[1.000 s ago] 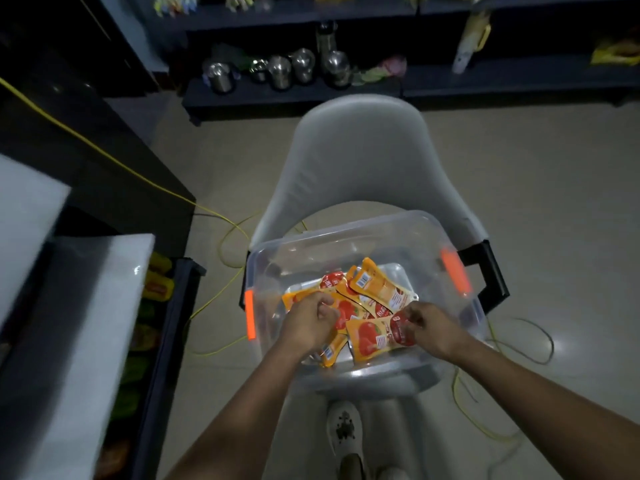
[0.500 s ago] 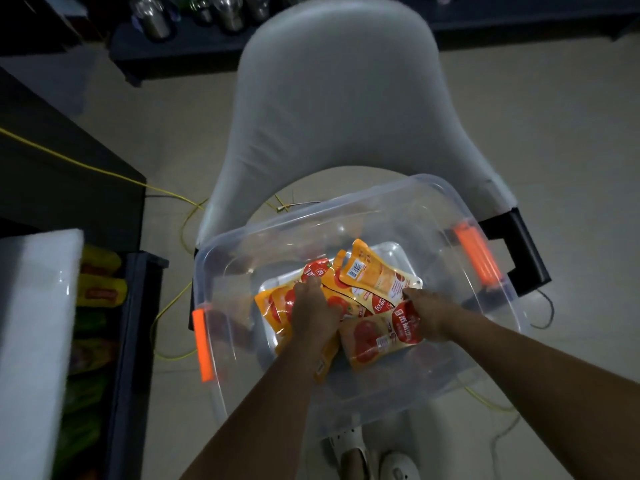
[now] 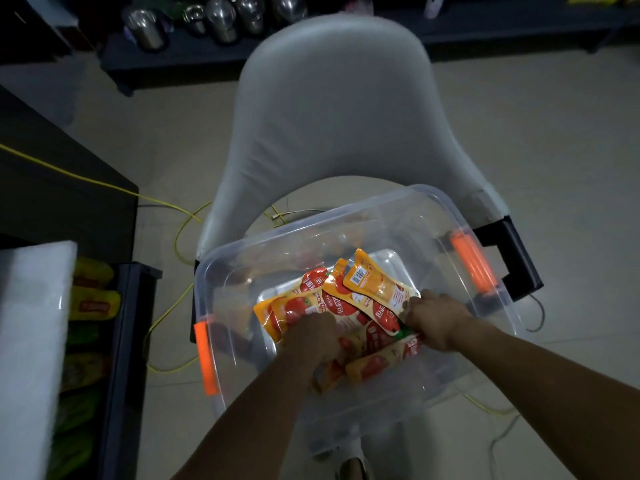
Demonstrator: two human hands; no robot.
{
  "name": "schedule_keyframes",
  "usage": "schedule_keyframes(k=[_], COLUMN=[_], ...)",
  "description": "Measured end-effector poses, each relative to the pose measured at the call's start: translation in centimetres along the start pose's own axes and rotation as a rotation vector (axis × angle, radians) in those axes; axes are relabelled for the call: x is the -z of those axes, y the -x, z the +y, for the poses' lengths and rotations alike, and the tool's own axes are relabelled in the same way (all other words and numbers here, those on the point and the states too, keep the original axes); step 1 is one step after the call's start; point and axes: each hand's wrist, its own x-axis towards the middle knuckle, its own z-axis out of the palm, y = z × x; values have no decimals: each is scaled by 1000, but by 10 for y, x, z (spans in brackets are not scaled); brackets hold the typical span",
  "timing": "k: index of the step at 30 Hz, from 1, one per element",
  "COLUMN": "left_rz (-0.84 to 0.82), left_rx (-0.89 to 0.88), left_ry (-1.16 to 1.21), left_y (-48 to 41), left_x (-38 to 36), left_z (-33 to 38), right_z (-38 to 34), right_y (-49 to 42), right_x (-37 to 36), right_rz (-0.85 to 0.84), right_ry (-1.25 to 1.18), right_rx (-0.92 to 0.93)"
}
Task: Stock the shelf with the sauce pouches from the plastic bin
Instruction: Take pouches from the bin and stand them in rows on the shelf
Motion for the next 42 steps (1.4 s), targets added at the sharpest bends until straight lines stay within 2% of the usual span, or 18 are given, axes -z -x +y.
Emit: schedule_keyframes(k=[3, 7, 9, 13, 16, 19, 22, 24, 27, 32, 37, 42], left_rz=[-38, -53, -16, 88, 167, 218, 188, 182, 263, 538, 797, 1126], left_rx=[-10, -6, -2, 7, -36, -108, -218, -281, -364, -384, -214, -51], left_ry=[5, 154, 308, 716, 1011, 1241, 1468, 1543, 1605, 1689, 1681, 1667], left_y=[10, 36, 56, 111, 165, 233, 306, 353, 417, 516, 602, 681], left_x=[1, 12, 23, 45, 44, 26, -2, -16, -29, -46, -77, -101], left_z=[5, -11, -23, -30, -29, -32, -39, -46, -58, -87, -135, -186], right_z=[8, 9, 2, -12, -17, -32, -61, -84, -132, -222, -310, -411], right_y=[17, 43, 61, 108, 145, 190, 244, 275, 317, 367, 404, 437], right_x=[17, 45, 63, 94, 107, 127, 150, 164, 188, 229, 262, 296], right_rz=[-27, 59, 126, 291, 386, 497, 575, 583, 570, 511, 427, 375], right_ry=[-245, -572, -616, -507, -747, -1052, -1219, -1295, -1413, -1378, -1198, -1085], right_rx=[-1, -7, -21, -115, -174, -68, 25, 86, 210, 416, 630, 875])
